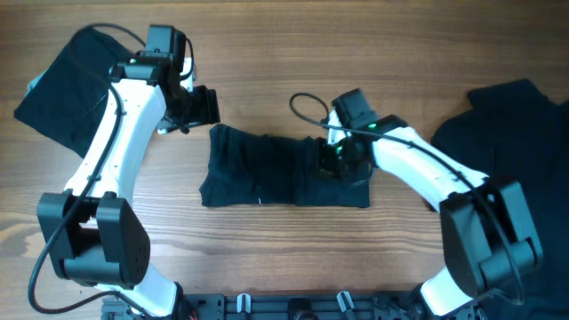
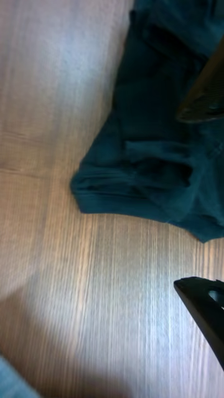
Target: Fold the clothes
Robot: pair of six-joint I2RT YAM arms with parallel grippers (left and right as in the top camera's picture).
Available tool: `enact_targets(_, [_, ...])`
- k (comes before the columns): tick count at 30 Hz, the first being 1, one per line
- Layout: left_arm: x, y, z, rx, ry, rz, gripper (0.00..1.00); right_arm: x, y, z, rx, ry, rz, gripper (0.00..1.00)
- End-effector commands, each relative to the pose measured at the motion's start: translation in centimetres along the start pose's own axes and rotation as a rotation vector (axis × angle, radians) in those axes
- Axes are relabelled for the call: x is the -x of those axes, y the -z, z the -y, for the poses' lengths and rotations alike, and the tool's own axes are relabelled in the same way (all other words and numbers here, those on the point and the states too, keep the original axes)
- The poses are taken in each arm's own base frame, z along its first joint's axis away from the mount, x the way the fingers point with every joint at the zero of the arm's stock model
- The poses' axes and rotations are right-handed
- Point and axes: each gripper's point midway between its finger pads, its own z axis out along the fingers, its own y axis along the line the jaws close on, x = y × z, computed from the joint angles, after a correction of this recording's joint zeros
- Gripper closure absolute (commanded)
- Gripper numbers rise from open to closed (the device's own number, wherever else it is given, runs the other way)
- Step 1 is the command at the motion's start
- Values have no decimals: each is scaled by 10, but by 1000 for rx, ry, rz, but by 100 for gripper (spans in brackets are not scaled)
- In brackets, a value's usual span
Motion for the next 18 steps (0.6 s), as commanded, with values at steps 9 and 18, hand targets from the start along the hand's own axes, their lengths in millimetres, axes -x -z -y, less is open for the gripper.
enact_targets(9, [-78, -90, 13, -348, -160, -175, 11, 12, 60, 44, -82, -80, 73, 85])
enact_targets(18, [-110, -137, -8, -283, -151, -270, 38, 13, 60, 48, -106, -81, 83, 85])
